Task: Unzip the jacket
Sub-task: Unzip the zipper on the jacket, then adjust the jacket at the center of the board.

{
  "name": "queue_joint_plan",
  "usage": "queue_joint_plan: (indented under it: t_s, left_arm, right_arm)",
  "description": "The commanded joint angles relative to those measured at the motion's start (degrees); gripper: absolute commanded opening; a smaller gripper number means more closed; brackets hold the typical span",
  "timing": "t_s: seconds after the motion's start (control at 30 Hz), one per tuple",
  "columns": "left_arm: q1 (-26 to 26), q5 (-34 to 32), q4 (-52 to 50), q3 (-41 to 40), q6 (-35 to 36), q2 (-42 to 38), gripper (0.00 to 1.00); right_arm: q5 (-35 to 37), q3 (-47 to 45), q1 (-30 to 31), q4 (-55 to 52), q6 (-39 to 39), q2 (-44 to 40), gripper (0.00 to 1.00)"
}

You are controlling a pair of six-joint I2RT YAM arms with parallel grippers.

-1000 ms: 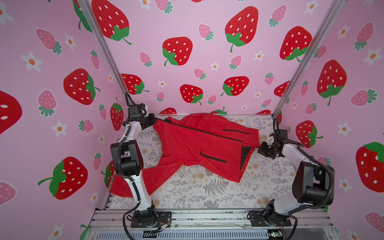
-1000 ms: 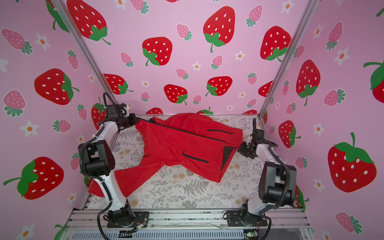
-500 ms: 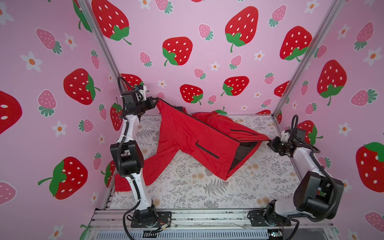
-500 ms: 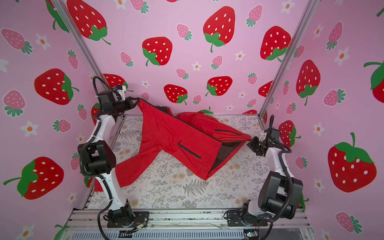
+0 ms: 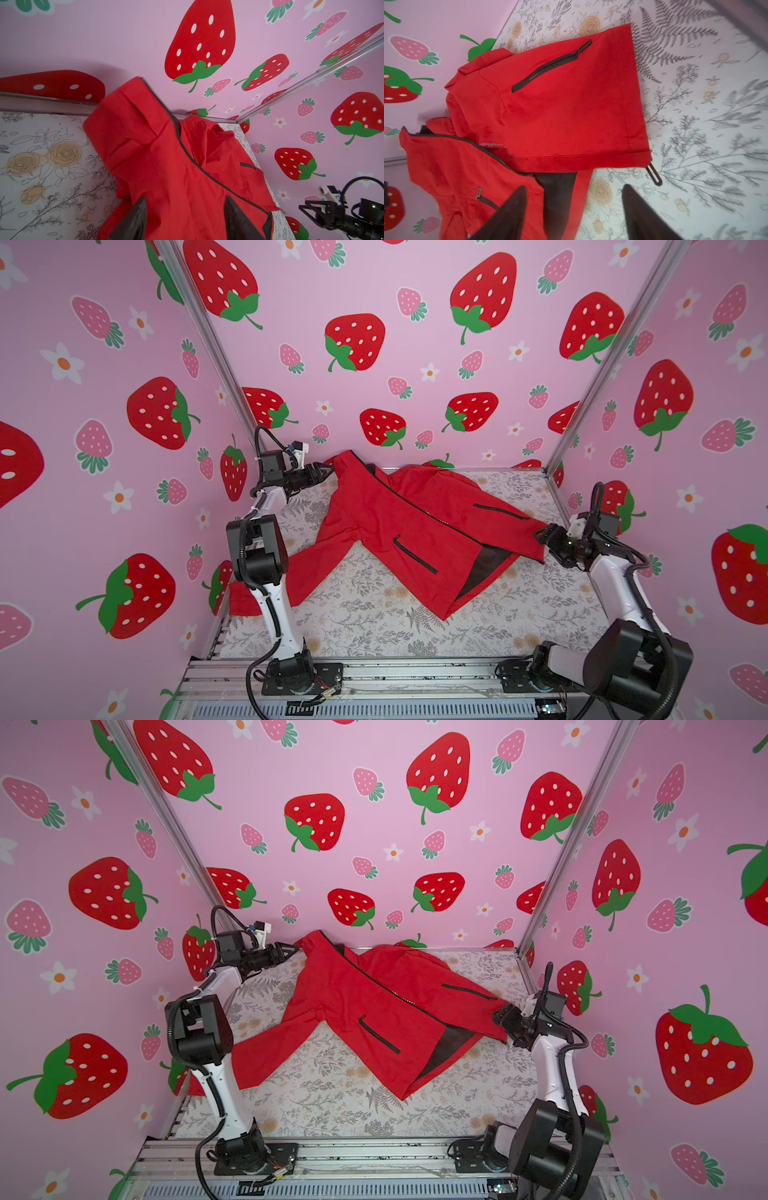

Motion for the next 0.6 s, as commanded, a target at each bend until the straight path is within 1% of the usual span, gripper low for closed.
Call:
queue_joint_plan:
  t_s: [0.0,0.07,0.1,0.2,0.23,0.27,0.3,0.37,0.43,0.5,0.57]
  left_arm:
    - [0.1,-1.6,1.6,-2.2,1.1,-10.4,0.61]
    - [-0.5,-5.6,1.4,-7.0,-0.1,-16.0,0.61]
    - [-1.3,-8.0,0.0,-9.6,-0.5,-19.1,0.61]
    - [-5.7,-17.1,-10.6,-14.8,-0.8,-26.6,0.59]
    - [-7.7,-20.1,-15.6,-15.9,-1.1,-28.4,0.58]
    - [-9.3,-23.3,-20.0,-17.3,-2.2,-29.8,0.55]
    - [-11.0,-26.0,-23.3,-19.6,-5.0,-31.4,0.55]
    - [-13.7,-26.3,-25.8,-25.2,-9.3,-34.4,0.55]
    - [-17.0,-25.4,-24.9,-32.2,-13.6,-38.0,0.56]
    - [-20.7,-26.7,-24.2,-37.6,-17.1,-41.3,0.58]
    - [-23.8,-29.8,-25.2,-41.3,-19.5,-43.5,0.60]
  right_arm:
    - [11.3,5.9,6.8,-6.7,-7.0,-5.3,0.93]
    - [11.4,8.9,12.5,-6.7,-11.6,-4.7,0.93]
    - [9.4,10.3,15.0,-6.3,-14.0,-3.4,0.91]
    - [1.7,12.5,20.8,-4.2,-20.1,2.1,0.81]
    - [0.7,13.6,22.7,-4.6,-22.2,4.5,0.79]
    - [0.4,14.6,24.5,-5.3,-24.0,6.8,0.78]
    - [0.7,15.8,26.2,-6.3,-26.0,9.4,0.78]
    - [1.9,18.2,28.8,-8.4,-28.6,14.3,0.78]
    - [3.5,20.9,30.1,-10.2,-29.3,19.1,0.78]
    - [4.1,22.5,30.3,-10.5,-29.1,22.9,0.79]
    - [5.1,23.8,30.3,-10.3,-28.4,25.9,0.81]
